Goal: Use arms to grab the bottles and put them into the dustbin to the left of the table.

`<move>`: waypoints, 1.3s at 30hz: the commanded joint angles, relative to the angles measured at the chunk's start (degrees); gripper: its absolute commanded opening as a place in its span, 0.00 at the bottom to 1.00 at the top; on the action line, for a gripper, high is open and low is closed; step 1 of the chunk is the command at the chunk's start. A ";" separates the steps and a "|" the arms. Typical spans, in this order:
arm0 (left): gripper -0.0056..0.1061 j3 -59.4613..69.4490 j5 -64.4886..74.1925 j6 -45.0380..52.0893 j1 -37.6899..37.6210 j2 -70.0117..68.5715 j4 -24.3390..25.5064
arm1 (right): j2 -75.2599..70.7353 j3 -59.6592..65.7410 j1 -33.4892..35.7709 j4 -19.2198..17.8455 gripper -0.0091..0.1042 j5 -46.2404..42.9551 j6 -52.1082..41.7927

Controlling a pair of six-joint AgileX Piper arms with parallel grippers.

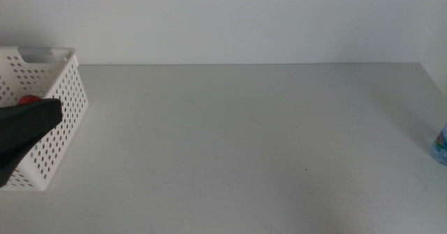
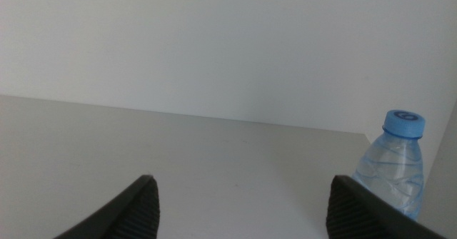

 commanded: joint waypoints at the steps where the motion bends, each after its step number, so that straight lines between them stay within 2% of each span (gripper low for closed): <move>1: 0.86 -1.26 -4.46 -0.62 0.06 0.42 0.25 | 3.93 -0.56 -0.36 -1.02 0.60 -7.64 -0.90; 22: 0.86 -1.26 -4.46 -0.62 0.06 0.42 0.25 | 25.68 -0.56 -0.42 -1.04 0.60 -21.57 -0.57; 30: 0.86 -1.26 -4.46 -0.62 0.06 0.42 0.29 | 26.24 -0.56 -0.56 -1.04 0.60 -32.97 1.08; 36: 0.86 -1.26 -4.46 -0.62 0.06 0.42 0.29 | 28.15 -0.56 -6.88 -1.05 0.60 -35.58 4.49; 39: 0.86 -1.26 -4.46 -0.62 0.06 0.42 0.29 | 29.03 -0.56 -7.36 -0.33 0.60 -35.51 6.06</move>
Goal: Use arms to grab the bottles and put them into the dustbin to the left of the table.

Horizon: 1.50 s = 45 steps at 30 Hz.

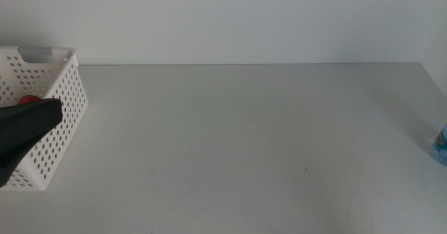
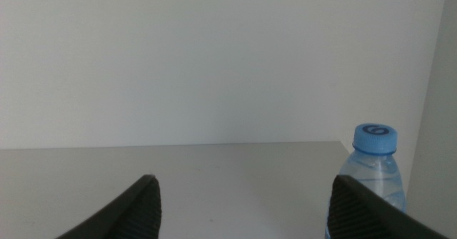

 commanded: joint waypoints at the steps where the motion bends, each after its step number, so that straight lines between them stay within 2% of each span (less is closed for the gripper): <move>1: 0.86 -1.26 -4.46 -0.47 0.06 0.42 0.29 | 0.96 -0.56 -0.62 0.18 0.60 -4.68 0.57; 8: 0.86 -1.26 -4.46 -0.47 0.06 0.42 0.29 | 5.61 -0.56 -2.10 1.22 0.60 -4.79 -0.18; 22: 0.86 -1.26 -4.46 -0.47 0.06 0.42 0.29 | 17.41 -0.56 -20.21 0.40 0.61 -7.92 -0.07; 27: 0.86 -1.26 -4.46 -0.47 0.06 0.42 0.29 | 23.73 -1.01 -20.67 -2.10 0.67 -19.48 1.44; 30: 0.86 -1.26 -4.46 -0.47 0.06 0.42 0.29 | 29.50 -2.35 -20.67 -2.34 0.76 -26.03 1.33; 35: 0.86 -1.26 -4.46 -0.47 0.06 0.42 0.29 | 39.23 -6.76 -20.67 -2.26 0.91 -30.33 1.33; 41: 0.86 -1.26 -4.46 -0.47 0.06 0.42 0.29 | 49.75 -15.24 -20.67 -3.09 0.91 -30.92 1.38; 45: 0.86 -1.26 -4.46 -0.47 0.06 0.42 0.29 | 54.73 -19.87 -20.45 -5.22 0.91 -30.87 2.47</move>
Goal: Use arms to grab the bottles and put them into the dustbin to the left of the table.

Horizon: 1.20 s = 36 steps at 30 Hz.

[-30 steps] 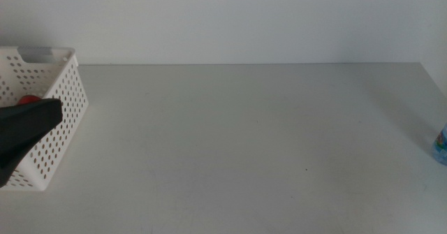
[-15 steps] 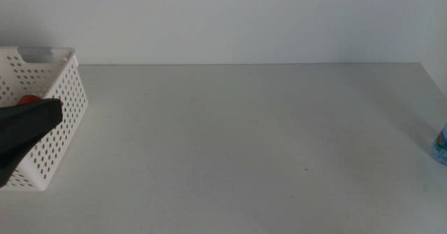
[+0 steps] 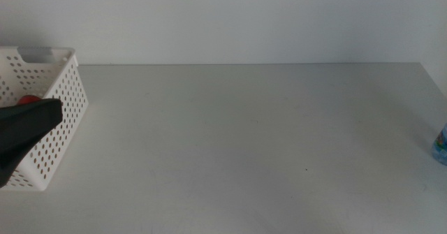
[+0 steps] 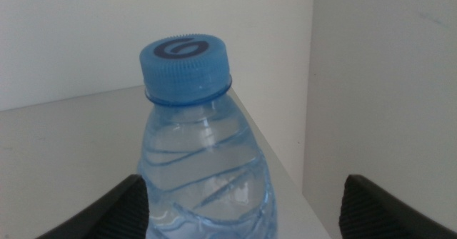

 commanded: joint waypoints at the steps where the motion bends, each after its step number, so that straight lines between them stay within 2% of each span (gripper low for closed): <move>1: 0.86 -1.26 -4.45 -0.47 0.06 0.42 0.29 | 1.01 -3.44 -0.09 -1.69 0.91 -5.43 0.46; 10: 0.86 -1.26 -4.45 -0.47 0.06 0.42 0.29 | 9.29 -11.75 0.58 -3.73 0.91 -4.76 0.51; 18: 0.86 -1.26 -4.40 -0.47 0.06 0.42 0.30 | 12.98 -14.77 1.04 -3.60 0.91 -4.75 0.45; 20: 0.86 -1.26 -4.40 -0.47 0.06 0.42 0.30 | 13.28 -15.02 1.04 -3.81 0.88 -4.48 0.45; 22: 0.86 -1.26 -4.40 -0.47 0.06 0.42 0.30 | 13.61 -15.01 1.04 -3.82 0.80 -4.31 0.45; 23: 0.86 -1.26 -4.40 -0.47 0.06 0.42 0.30 | 13.66 -15.01 1.10 -4.00 0.72 -3.85 0.45; 25: 0.86 -1.26 -4.40 -0.47 0.06 0.42 0.30 | 13.68 -15.01 1.61 -4.31 0.48 -2.85 0.45; 28: 0.86 -1.26 -4.40 -0.47 0.06 0.42 0.30 | 13.68 -15.01 3.13 -5.43 0.06 -1.83 2.25; 32: 0.86 -1.26 -4.40 -0.47 0.06 0.42 0.30 | 13.20 -16.03 7.17 -10.25 0.07 -3.45 5.87; 36: 0.86 -1.26 -4.40 -0.47 0.06 0.42 0.30 | 12.41 -21.00 14.35 -14.44 0.07 -3.24 6.60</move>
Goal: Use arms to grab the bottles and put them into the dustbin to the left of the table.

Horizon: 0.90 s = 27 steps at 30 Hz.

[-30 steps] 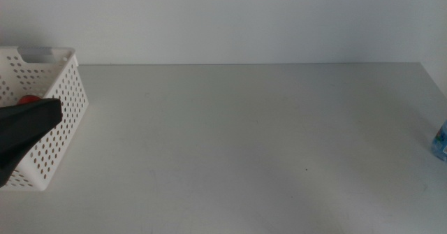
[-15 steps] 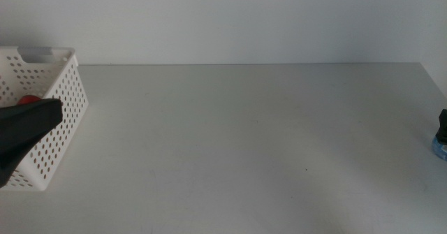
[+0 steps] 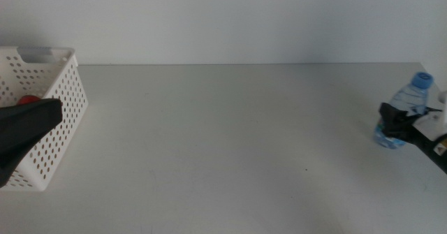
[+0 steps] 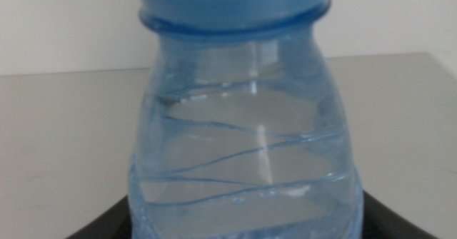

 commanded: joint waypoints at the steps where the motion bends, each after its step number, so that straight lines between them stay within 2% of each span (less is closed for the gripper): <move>1: 0.86 -1.26 -4.40 -0.47 0.06 0.42 0.30 | -3.47 -4.83 4.71 -3.12 0.07 -6.28 0.95; 3: 0.86 -1.26 -4.40 -0.47 0.06 0.42 0.30 | -3.40 -9.09 8.92 -3.17 0.07 -2.90 3.56; 5: 0.86 -1.26 -4.40 -0.47 0.06 0.42 0.30 | -3.10 -14.97 13.51 -3.60 0.07 4.48 6.46; 8: 0.86 -1.26 -4.40 -0.47 0.06 0.42 0.30 | -1.34 -24.62 19.73 -6.09 0.07 13.82 10.47; 10: 0.86 -1.26 -4.40 -0.47 0.06 0.42 0.30 | 0.80 -29.95 23.03 -8.53 0.07 16.68 14.09; 14: 0.86 -1.26 -4.40 -0.47 0.06 0.42 0.30 | 5.70 -39.67 28.87 -14.48 0.07 17.40 18.80; 18: 0.86 -1.26 -4.40 -0.47 0.06 0.42 0.30 | 10.29 -47.53 33.69 -17.77 0.07 17.46 21.16; 27: 0.86 -1.26 -4.40 -0.47 0.06 0.42 0.30 | 17.13 -57.53 41.14 -18.02 0.07 20.07 21.97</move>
